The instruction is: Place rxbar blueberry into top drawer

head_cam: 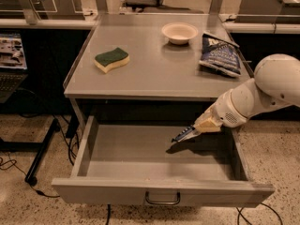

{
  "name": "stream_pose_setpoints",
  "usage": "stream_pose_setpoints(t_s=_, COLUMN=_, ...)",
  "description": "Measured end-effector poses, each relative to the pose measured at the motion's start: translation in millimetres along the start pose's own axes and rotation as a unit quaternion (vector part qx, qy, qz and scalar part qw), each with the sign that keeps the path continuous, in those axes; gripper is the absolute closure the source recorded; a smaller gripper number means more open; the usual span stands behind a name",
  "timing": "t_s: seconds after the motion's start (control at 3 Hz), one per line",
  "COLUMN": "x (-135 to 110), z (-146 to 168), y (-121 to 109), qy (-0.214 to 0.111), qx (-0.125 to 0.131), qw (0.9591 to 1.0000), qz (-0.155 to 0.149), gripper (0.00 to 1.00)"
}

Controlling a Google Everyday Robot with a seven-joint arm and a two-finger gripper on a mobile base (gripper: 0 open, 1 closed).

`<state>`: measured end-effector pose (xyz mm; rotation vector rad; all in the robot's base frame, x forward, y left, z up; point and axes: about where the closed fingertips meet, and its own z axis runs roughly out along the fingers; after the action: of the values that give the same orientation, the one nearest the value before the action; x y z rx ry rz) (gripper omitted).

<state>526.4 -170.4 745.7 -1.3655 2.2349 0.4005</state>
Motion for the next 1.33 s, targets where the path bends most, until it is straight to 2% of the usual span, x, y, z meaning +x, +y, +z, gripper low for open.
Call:
stream_pose_setpoints(t_s=0.33, x=17, z=19, y=-8, qy=0.013, qx=-0.009, qw=0.9995, qz=0.027, gripper=1.00)
stream_pose_setpoints(t_s=0.67, x=29, z=29, y=-12, qy=0.019, qx=-0.020, qw=0.9985, qz=0.048, gripper=0.82)
stream_pose_setpoints(t_s=1.0, x=29, z=30, y=-12, qy=0.019, qx=-0.020, qw=0.9984, qz=0.049, gripper=0.51)
stream_pose_setpoints(t_s=1.33, x=29, z=30, y=-12, qy=0.019, qx=-0.020, qw=0.9984, qz=0.048, gripper=0.27)
